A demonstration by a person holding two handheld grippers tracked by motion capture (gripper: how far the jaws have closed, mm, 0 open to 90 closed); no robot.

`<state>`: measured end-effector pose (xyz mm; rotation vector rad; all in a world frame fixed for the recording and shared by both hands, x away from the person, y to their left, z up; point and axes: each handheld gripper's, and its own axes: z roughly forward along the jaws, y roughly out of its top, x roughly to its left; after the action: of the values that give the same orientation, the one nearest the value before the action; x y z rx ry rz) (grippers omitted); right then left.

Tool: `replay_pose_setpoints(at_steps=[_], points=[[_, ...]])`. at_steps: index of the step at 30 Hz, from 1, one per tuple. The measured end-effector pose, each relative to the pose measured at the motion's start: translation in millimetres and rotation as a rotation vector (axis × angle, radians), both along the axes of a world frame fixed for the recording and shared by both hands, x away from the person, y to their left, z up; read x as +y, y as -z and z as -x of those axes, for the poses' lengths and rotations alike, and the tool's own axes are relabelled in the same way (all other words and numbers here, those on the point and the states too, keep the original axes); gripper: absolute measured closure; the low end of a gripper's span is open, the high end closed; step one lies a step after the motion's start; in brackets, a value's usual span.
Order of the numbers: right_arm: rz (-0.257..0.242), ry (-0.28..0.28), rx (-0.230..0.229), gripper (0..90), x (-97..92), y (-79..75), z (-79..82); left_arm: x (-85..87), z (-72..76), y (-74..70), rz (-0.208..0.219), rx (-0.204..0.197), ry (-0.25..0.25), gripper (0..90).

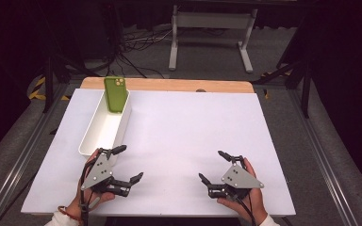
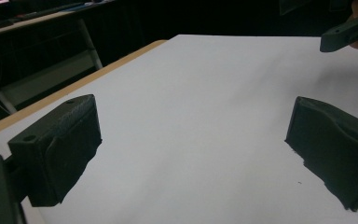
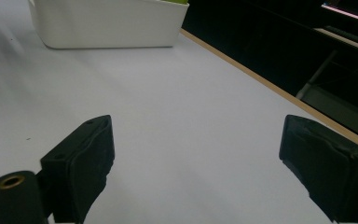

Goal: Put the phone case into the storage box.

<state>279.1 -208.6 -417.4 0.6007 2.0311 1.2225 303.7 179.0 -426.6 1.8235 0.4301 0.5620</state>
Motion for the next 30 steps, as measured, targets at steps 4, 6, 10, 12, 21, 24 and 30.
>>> replay_pose_setpoints(at_steps=[4, 6, 10, 12, 21, 24, 30], points=[[0.008, 0.004, -0.001, 11.1, 2.1, 1.7, 1.2, -0.4, 0.7, 5.2, -0.013, 0.012, 0.003, 4.0], [0.013, 0.002, 0.0, 11.1, 2.2, 2.3, 1.6, -0.8, 0.9, 7.9, -0.023, 0.02, 0.012, 4.0], [0.012, 0.0, -0.002, 10.8, 2.3, 3.2, 2.6, -0.5, 0.9, 8.7, -0.02, 0.022, 0.007, 3.9], [0.009, -0.004, -0.004, 10.8, 2.6, 3.0, 3.4, 0.2, 0.4, 8.9, -0.014, 0.021, 0.001, 3.9], [0.015, -0.01, -0.008, 10.8, 3.9, 2.6, 6.8, 0.9, 1.0, 6.9, -0.01, 0.018, 0.003, 4.2], [0.025, -0.011, -0.011, 11.0, 4.2, 3.2, 7.3, 1.9, 1.0, 6.2, -0.018, 0.008, 0.002, 4.2], [0.018, 0.001, -0.022, 11.2, 3.6, 0.3, 8.8, 3.1, 1.7, 5.1, -0.013, 0.004, 0.007, 4.4]])
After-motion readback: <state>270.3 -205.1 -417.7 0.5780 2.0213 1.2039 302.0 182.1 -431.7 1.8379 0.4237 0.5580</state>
